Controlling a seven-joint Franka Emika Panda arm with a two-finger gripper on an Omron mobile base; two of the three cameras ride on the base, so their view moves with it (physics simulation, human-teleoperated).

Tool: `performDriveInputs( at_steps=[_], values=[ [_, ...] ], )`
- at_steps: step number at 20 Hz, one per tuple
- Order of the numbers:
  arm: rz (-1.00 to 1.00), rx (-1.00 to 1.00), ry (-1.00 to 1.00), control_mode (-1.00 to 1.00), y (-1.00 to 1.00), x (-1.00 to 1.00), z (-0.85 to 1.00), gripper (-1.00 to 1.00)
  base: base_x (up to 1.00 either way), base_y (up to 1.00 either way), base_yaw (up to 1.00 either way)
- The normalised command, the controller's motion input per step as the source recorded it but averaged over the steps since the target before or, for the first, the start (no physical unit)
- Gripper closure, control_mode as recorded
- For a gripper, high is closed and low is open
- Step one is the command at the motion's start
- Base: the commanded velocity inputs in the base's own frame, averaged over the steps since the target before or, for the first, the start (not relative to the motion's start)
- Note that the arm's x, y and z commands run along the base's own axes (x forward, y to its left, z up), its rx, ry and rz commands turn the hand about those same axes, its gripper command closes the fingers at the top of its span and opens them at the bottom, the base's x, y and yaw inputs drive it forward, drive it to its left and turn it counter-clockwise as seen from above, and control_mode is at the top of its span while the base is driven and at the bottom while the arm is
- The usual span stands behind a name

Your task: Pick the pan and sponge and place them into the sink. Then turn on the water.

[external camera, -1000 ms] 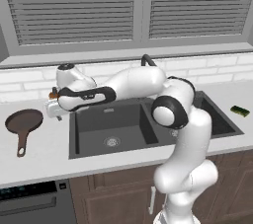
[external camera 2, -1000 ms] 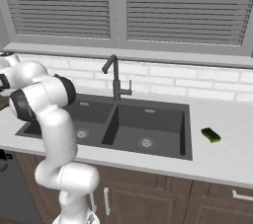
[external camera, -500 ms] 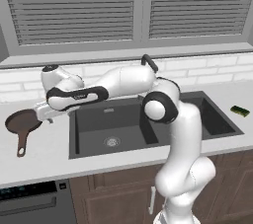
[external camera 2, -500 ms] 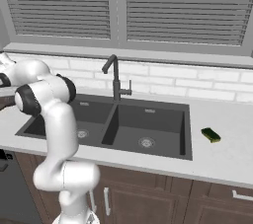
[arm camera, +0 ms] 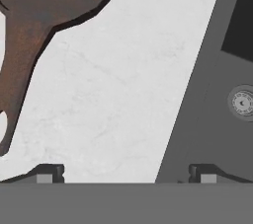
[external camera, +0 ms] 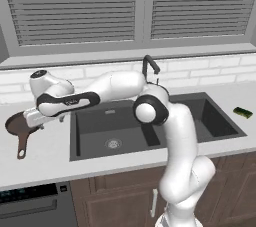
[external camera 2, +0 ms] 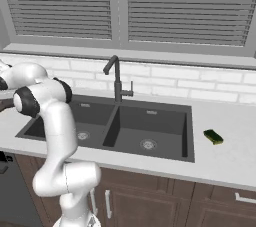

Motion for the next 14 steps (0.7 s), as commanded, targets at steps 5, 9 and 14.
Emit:
performDriveInputs(
  at_steps=[5, 9, 14],
  values=[
    [0.0, 0.0, 0.0, -1.0, 0.28, 0.0, -0.07, -1.0, 0.0, 0.0, 0.0],
    [0.0, 0.0, 0.0, -1.0, 0.29, 0.0, -0.18, -1.0, 0.0, 0.0, 0.0],
    [0.0, 0.0, 0.0, -1.0, 0.33, 0.0, -0.18, -1.0, 0.0, 0.0, 0.0]
  ],
)
